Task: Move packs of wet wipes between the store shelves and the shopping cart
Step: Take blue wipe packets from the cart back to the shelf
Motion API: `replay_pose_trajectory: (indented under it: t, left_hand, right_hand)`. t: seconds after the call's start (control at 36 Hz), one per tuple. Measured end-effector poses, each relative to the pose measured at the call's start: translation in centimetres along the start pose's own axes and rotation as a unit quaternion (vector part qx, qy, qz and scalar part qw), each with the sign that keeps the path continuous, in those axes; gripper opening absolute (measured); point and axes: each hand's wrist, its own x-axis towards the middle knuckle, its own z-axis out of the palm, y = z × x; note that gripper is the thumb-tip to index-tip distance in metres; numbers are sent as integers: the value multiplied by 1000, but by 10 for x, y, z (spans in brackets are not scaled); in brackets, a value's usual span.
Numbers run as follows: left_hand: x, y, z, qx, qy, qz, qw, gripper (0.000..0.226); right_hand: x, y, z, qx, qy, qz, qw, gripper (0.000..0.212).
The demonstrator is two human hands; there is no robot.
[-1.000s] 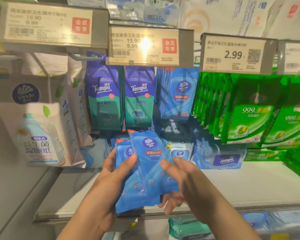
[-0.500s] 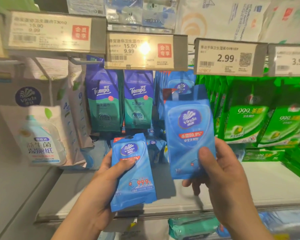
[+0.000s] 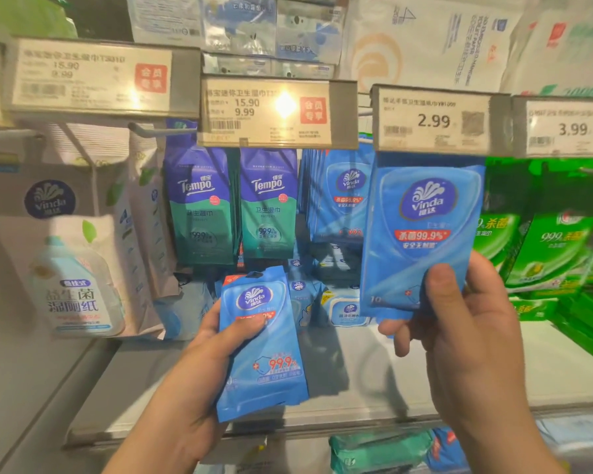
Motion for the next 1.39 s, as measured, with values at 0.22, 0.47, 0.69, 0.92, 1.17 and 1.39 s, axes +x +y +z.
replay_pose_trajectory:
  t: [0.22,0.47,0.69,0.92,1.17,1.39]
  left_hand:
    - [1,2,7,-85,4,-37,996,55]
    - [9,-3,-2,-92,7,-55,994,70]
    - [12,-5,0,-92,13,-63,994,73]
    - [12,-4,0,-87,20,-57,994,87]
    - [11,-3,-5,-92,18,-66,993,73]
    - [8,-3,-7,-109,27,-67,991,43]
  right_hand:
    - [-1,15,-1,-6,37,74,997,22]
    - [-11,20,2,16,37,94,995,22]
    - [-3,2,10,39,40,25,998,13]
    - [-1,11,12,2,58,70,996,29]
    - [-7,24,17,47,49,157,985,50]
    - [1,30,28,46,60,187,980,26]
